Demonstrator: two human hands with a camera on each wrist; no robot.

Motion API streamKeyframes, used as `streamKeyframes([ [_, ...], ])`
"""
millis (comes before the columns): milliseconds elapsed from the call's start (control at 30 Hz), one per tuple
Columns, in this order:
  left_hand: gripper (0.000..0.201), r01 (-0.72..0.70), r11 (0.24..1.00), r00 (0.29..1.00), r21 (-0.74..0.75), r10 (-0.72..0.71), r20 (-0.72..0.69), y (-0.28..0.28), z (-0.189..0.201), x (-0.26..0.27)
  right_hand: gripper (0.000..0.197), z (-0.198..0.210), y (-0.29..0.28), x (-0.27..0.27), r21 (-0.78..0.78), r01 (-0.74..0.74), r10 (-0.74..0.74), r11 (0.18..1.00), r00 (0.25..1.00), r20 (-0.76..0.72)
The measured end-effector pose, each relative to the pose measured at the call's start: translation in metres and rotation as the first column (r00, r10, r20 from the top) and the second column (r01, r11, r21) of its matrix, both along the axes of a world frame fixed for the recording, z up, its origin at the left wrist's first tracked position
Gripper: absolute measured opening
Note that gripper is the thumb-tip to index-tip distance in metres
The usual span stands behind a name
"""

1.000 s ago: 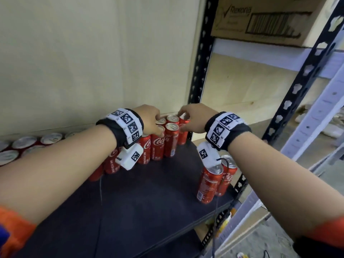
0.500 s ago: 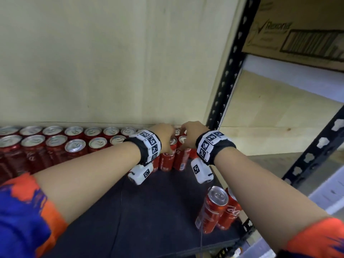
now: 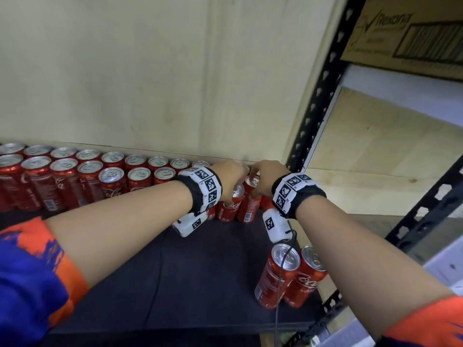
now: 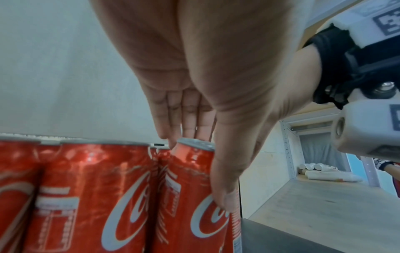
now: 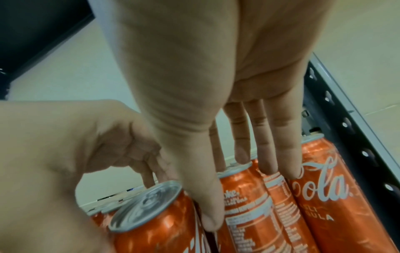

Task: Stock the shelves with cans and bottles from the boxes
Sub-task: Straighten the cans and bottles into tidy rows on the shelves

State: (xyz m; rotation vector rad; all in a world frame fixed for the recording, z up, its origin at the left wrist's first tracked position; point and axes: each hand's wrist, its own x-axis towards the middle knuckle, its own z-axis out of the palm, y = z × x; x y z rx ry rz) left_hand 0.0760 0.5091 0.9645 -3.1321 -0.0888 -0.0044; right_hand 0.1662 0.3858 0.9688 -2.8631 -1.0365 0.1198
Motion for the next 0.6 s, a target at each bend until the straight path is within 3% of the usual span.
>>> streamKeyframes([
  [133,0.057,0.016,1.000,0.999,0.000,-0.016,-0.029,-0.006,0.001,-0.004,0.044,-0.001,0.003,-0.001,0.020,-0.002,0.002,1.000,1.000,0.004],
  [233,0.065,0.009,1.000,0.999,-0.012,-0.009,-0.044,-0.010,0.002,-0.002,0.048,-0.003,0.002,0.000,0.057,-0.009,0.009,0.998,1.000,0.016],
  [467,0.057,-0.029,1.000,0.999,-0.010,0.029,-0.024,-0.011,-0.001,-0.003,0.051,-0.005,0.004,0.003,0.048,-0.062,0.059,0.997,0.997,0.058],
  [600,0.051,-0.042,0.999,0.999,-0.033,0.041,-0.034,-0.008,-0.001,-0.003,0.036,-0.005,0.009,0.002,0.023,-0.030,0.028,0.999,0.998,0.057],
])
